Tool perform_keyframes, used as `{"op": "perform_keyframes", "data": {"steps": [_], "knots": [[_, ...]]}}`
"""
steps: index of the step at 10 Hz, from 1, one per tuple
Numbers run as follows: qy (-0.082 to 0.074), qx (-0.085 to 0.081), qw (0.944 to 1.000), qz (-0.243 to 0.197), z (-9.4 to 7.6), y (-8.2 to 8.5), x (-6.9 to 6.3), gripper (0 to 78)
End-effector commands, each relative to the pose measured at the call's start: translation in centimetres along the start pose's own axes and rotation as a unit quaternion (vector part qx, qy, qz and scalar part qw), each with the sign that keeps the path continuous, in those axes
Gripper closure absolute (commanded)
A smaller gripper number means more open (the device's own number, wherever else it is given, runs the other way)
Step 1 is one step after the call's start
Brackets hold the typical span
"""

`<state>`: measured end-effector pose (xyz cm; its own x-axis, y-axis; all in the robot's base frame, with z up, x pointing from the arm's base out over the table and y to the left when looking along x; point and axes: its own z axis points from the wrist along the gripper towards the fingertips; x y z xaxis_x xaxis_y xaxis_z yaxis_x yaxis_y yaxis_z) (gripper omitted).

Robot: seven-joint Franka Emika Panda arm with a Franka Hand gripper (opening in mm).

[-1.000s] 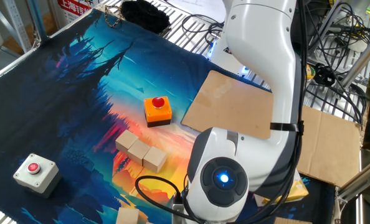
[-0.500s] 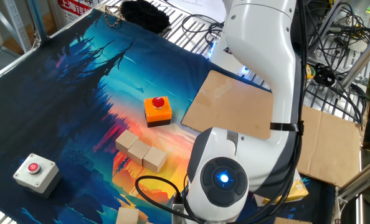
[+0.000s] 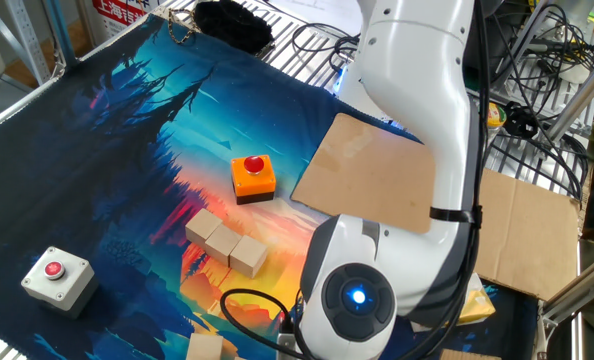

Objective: Stack the blocks into a pyramid shape

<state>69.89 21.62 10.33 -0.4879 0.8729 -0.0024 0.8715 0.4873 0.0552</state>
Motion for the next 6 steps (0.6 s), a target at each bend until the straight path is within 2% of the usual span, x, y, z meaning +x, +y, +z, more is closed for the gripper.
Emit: {"op": "perform_keyframes", "data": {"steps": [1, 4, 6], "knots": [[-0.001, -0.004, 1.0, 0.008, -0.1, 0.17, 0.01, 0.1], [-0.009, -0.005, 0.9999, 0.004, 0.17, 0.16, 0.04, 0.1], [-0.009, -0.006, 0.9999, 0.005, 0.34, 0.16, 0.05, 0.1]]}}
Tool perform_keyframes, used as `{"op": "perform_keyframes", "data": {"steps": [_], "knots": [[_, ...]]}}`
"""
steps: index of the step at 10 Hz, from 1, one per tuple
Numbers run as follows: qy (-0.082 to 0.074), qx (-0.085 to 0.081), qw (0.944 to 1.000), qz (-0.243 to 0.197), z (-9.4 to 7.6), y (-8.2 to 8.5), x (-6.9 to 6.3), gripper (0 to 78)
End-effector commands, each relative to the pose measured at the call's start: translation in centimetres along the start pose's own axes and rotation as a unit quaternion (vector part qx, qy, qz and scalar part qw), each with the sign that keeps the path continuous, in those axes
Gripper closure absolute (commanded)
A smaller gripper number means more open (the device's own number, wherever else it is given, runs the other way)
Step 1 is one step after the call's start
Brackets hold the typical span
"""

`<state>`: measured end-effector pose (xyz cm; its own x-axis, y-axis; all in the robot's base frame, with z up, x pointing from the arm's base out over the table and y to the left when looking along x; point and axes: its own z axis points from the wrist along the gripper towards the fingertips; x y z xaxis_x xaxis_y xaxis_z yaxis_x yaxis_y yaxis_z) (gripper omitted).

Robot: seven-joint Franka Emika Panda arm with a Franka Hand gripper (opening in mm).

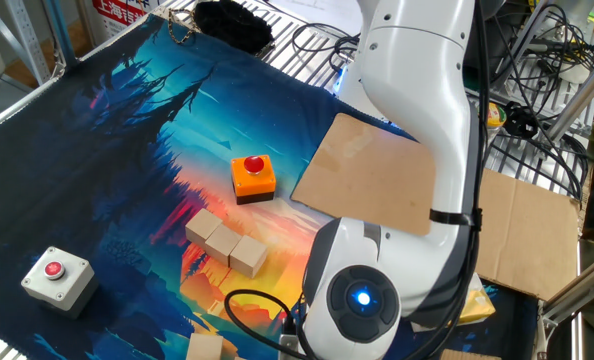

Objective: Stack the blocks into a pyramid shape

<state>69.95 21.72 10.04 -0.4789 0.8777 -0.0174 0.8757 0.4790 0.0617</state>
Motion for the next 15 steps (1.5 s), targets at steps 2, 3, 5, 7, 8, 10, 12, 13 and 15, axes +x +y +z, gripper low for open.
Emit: {"op": "perform_keyframes", "data": {"steps": [2, 3, 5, 7, 8, 10, 12, 13, 15], "knots": [[-0.004, -0.008, 1.0, 0.002, 0.35, 0.07, 0.02, 0.1], [-0.007, -0.011, 0.9999, 0.002, 0.42, 0.07, 0.03, 0.1], [-0.011, -0.012, 0.9999, 0.003, 0.43, 0.06, 0.04, 0.1], [-0.016, -0.016, 0.9997, 0.006, 0.46, 0.03, 0.08, 0.1], [-0.019, -0.02, 0.9996, 0.006, 0.49, 0.02, 0.08, 0.1], [-0.03, -0.025, 0.9992, 0.008, 0.57, 0.01, 0.11, 76.4], [-0.03, -0.025, 0.9992, 0.008, 0.57, 0.01, 0.11, 76.4], [-0.03, -0.025, 0.9992, 0.008, 0.57, 0.01, 0.11, 76.4], [-0.03, -0.025, 0.9992, 0.008, 0.57, 0.01, 0.11, 76.4]]}}
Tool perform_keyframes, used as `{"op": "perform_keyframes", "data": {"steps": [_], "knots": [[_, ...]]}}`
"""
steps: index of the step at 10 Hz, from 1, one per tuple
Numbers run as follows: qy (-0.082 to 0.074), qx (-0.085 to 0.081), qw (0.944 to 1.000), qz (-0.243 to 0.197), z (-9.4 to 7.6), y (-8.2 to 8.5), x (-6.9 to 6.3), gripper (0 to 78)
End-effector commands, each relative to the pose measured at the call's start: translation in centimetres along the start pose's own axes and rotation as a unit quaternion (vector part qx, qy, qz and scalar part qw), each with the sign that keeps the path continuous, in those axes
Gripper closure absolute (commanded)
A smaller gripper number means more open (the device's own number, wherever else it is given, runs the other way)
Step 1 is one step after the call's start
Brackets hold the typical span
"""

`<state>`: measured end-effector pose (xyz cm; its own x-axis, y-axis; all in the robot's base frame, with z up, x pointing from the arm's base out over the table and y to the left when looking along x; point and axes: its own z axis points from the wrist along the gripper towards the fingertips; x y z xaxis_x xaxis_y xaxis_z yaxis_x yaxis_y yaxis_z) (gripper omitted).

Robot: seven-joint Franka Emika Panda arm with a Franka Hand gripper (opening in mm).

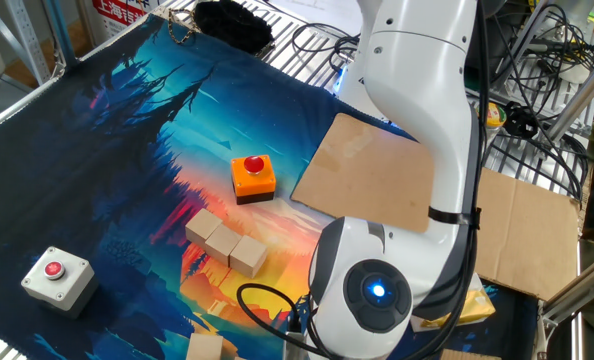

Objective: Stack the blocks into a pyramid shape

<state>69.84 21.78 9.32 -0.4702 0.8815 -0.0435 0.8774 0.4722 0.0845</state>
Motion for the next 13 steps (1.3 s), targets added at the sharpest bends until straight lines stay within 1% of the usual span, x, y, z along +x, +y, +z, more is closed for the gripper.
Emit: {"op": "perform_keyframes", "data": {"steps": [1, 9, 10, 11, 12, 13], "knots": [[-0.017, -0.013, 0.9998, 0.005, -0.1, 0.1, 0.0, 76.4], [-0.017, -0.013, 0.9998, 0.005, -0.1, 0.1, 0.0, 76.4], [0.028, -0.016, 0.9927, -0.116, -4.8, -2.1, 1.2, 76.4], [0.041, -0.017, 0.9898, -0.136, -5.6, -2.4, 1.2, 76.4], [0.046, -0.012, 0.9852, -0.165, -6.2, -2.6, 1.3, 76.4], [0.049, -0.015, 0.9814, -0.185, -6.7, -2.7, 1.5, 76.4]]}}
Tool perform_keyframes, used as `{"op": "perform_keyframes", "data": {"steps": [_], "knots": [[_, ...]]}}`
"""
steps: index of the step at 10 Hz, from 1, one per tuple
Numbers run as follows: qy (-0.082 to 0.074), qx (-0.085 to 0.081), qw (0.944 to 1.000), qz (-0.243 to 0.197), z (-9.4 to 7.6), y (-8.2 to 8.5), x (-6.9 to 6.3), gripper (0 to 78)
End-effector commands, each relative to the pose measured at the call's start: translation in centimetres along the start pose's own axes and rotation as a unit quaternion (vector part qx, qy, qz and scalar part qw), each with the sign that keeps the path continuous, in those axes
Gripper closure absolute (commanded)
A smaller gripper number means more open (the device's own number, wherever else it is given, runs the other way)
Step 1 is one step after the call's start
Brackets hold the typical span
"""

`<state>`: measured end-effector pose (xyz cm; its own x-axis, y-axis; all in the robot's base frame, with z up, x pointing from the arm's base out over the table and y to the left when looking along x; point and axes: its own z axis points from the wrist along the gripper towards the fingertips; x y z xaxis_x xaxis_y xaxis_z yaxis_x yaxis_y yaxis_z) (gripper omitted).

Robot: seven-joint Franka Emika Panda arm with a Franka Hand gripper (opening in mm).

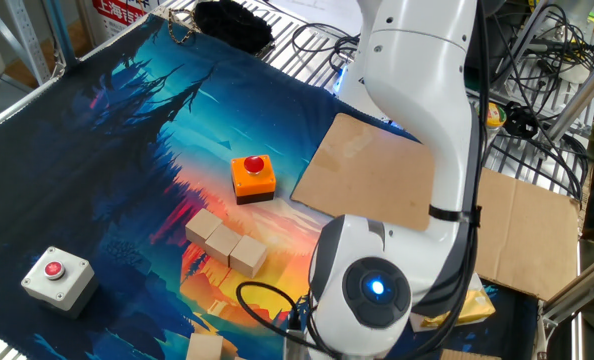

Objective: Stack the blocks into a pyramid shape

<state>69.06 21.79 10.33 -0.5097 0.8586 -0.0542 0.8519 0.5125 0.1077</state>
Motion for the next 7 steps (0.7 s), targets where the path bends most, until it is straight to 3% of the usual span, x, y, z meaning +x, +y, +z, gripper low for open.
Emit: {"op": "perform_keyframes", "data": {"steps": [1, 5, 6, 7], "knots": [[0.054, -0.004, 0.98, -0.191, -6.3, -2.2, 1.6, 76.4], [0.047, 0.007, 0.9534, -0.298, -8.1, -3.9, 2.1, 76.4], [0.042, 0.016, 0.9448, -0.325, -8.5, -4.2, 2.1, 76.4], [0.046, 0.015, 0.9377, -0.344, -8.8, -4.5, 2.1, 76.4]]}}
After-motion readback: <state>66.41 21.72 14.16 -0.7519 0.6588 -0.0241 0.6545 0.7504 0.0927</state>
